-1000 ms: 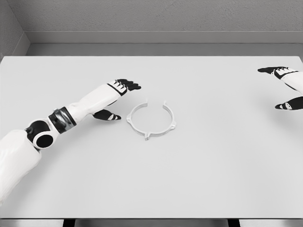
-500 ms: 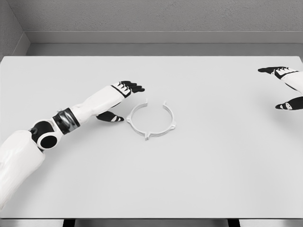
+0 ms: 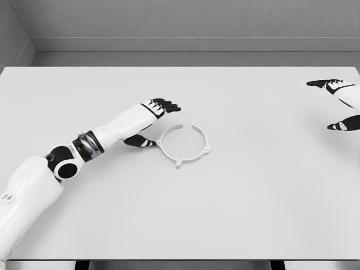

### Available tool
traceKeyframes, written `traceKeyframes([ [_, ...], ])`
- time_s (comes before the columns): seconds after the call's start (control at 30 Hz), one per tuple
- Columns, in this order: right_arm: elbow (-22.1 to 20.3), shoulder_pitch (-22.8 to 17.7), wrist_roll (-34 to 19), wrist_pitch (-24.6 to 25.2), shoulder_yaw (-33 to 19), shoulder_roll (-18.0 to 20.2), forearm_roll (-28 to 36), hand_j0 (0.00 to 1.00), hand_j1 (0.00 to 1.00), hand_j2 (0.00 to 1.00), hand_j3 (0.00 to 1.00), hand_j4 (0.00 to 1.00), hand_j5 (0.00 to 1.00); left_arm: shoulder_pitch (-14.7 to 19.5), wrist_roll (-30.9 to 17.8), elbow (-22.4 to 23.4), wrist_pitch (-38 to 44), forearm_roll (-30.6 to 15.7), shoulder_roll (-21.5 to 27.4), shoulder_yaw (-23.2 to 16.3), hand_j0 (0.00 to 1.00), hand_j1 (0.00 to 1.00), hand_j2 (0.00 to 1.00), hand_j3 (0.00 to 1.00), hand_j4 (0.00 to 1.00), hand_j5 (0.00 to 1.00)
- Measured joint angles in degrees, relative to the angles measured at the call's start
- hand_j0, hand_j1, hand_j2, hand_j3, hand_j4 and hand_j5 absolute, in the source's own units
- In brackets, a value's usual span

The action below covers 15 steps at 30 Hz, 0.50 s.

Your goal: Assemble PVC drainage pipe clamps

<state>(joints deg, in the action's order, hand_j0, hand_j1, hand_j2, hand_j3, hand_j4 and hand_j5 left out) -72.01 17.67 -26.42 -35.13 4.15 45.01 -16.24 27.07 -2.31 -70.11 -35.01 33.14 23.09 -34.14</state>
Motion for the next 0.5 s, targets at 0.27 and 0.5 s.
traceKeyframes([
  [0.27,-0.02,0.00,-0.02,0.00,0.00,0.00,0.00,1.00,1.00,1.00,1.00,1.00,1.00,-0.09,-0.01,0.00,0.00,-0.01,-0.87,0.06,1.00,1.00,1.00,1.00,1.00,1.00],
  [0.5,0.03,-0.09,0.00,0.00,0.00,0.00,0.00,1.00,1.00,1.00,1.00,1.00,1.00,-0.18,-0.01,-0.26,0.00,-0.18,-0.90,0.19,1.00,1.00,1.00,1.00,1.00,1.00],
])
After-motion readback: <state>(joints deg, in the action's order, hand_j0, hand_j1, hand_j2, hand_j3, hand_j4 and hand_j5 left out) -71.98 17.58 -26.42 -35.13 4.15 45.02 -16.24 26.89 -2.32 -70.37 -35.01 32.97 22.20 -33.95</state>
